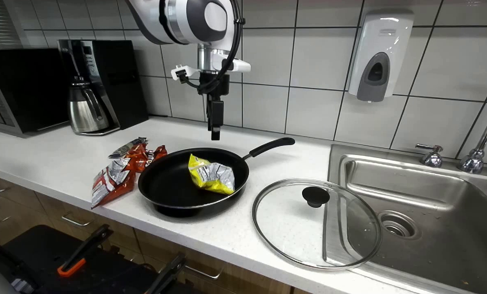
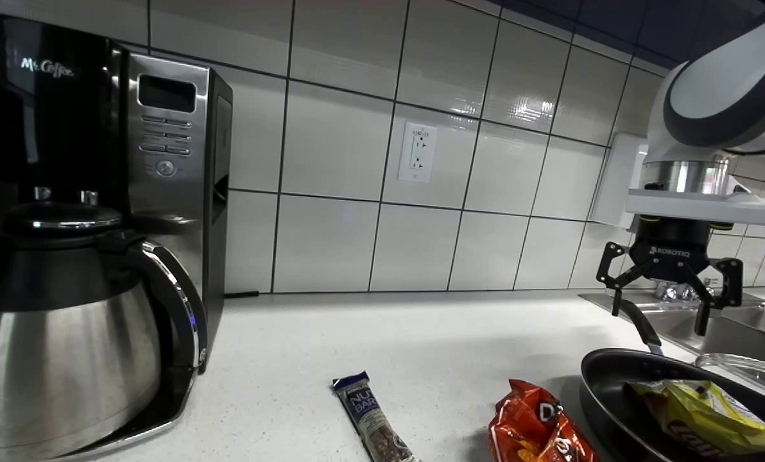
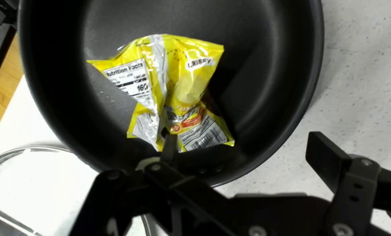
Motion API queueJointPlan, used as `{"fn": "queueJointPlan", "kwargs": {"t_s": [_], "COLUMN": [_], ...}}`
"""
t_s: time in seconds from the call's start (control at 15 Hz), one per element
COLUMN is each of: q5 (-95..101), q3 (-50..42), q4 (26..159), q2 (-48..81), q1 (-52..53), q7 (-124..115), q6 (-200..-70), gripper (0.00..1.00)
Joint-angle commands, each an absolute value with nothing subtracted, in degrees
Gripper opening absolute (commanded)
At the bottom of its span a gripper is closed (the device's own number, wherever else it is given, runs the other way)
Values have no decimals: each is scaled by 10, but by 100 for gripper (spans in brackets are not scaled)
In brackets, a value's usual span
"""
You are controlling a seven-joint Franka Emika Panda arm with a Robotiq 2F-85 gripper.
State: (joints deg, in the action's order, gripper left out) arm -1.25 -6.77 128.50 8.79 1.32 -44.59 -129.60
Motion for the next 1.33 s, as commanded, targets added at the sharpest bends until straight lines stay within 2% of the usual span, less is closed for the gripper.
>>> {"fn": "queueJointPlan", "kwargs": {"t_s": [0.0,1.27], "q5": [3,-10], "q3": [-44,16], "q4": [1258,1163], "q2": [83,136], "q1": [25,87], "q7": [-458,-491], "q6": [-1255,-1199], "gripper": [100,100]}}
